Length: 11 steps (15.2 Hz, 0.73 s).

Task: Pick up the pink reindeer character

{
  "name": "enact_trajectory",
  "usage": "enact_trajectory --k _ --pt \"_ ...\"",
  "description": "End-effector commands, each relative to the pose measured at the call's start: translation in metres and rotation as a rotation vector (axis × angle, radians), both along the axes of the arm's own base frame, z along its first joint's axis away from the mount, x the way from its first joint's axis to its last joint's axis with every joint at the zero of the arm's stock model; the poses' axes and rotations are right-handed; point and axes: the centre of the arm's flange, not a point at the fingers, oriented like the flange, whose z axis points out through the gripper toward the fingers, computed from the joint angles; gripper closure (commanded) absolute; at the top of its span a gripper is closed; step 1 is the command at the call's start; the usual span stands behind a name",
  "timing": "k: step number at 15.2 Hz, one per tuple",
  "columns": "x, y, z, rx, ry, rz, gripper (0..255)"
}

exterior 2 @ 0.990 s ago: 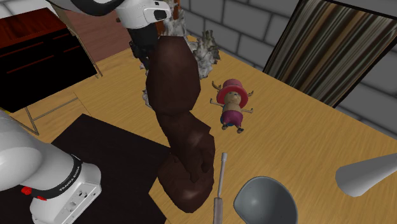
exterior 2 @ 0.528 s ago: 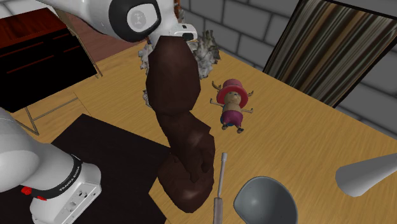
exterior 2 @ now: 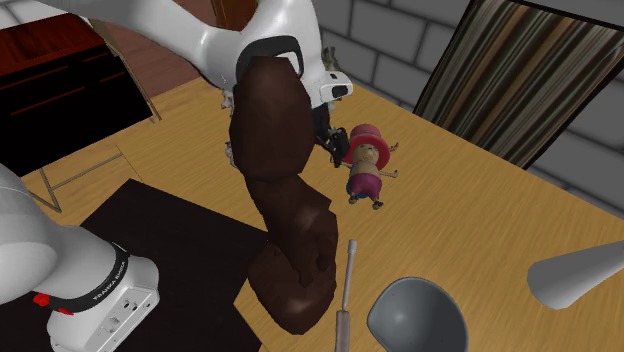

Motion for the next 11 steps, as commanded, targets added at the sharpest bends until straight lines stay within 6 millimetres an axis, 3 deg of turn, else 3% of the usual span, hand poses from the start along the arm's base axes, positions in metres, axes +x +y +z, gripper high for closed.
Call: enact_trajectory --k 1,7,11 --pt "0.005 -0.021 -0.012 -0.016 0.009 -0.005 0" --pt "0.011 -0.084 -0.049 -0.061 0.037 -0.022 0" --pt "0.011 -0.084 -0.07 -0.061 0.037 -0.022 0"
